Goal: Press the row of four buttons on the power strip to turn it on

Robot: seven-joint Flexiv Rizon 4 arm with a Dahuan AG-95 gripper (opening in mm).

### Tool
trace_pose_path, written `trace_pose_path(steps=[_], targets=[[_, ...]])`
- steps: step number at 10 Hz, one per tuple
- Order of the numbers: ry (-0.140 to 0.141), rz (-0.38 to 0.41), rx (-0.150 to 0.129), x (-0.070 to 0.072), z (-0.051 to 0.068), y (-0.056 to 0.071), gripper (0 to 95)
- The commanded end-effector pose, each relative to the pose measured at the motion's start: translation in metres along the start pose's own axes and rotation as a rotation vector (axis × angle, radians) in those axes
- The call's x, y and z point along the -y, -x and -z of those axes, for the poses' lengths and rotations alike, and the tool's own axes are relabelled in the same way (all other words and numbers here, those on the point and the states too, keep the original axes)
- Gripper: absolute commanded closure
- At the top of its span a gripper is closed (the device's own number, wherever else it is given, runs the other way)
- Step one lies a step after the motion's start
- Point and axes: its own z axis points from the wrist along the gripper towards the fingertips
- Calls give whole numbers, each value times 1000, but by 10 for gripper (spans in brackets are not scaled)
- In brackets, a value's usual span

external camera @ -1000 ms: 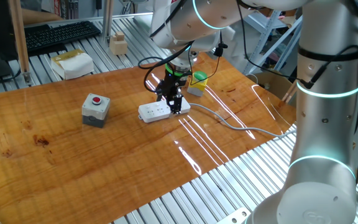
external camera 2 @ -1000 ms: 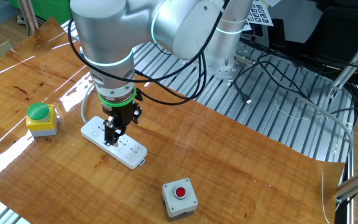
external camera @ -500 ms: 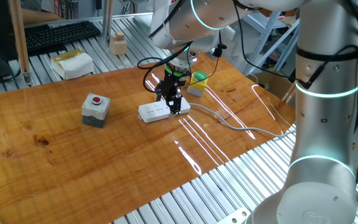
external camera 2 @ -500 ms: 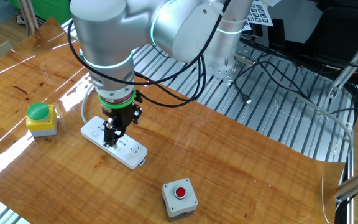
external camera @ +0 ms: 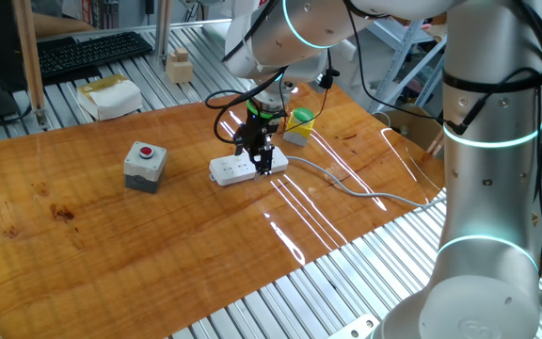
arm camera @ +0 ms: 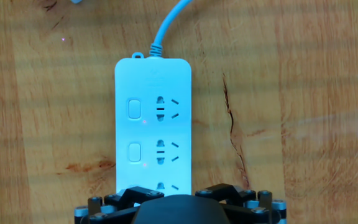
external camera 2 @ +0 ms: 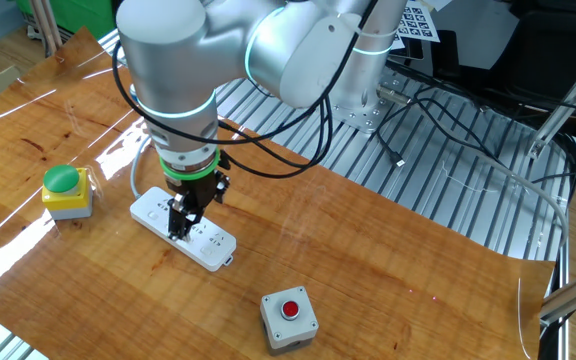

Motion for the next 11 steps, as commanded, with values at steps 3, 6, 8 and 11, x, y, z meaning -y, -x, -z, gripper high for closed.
trace_pose_path(steps=[3, 6, 8, 11], targets=[[-2, -2, 11, 3, -2, 0, 0], [-3, -1, 17, 4, -1, 0, 0], [-7, 1, 18, 5, 0, 1, 0], [-7, 6, 12, 8, 2, 1, 0]])
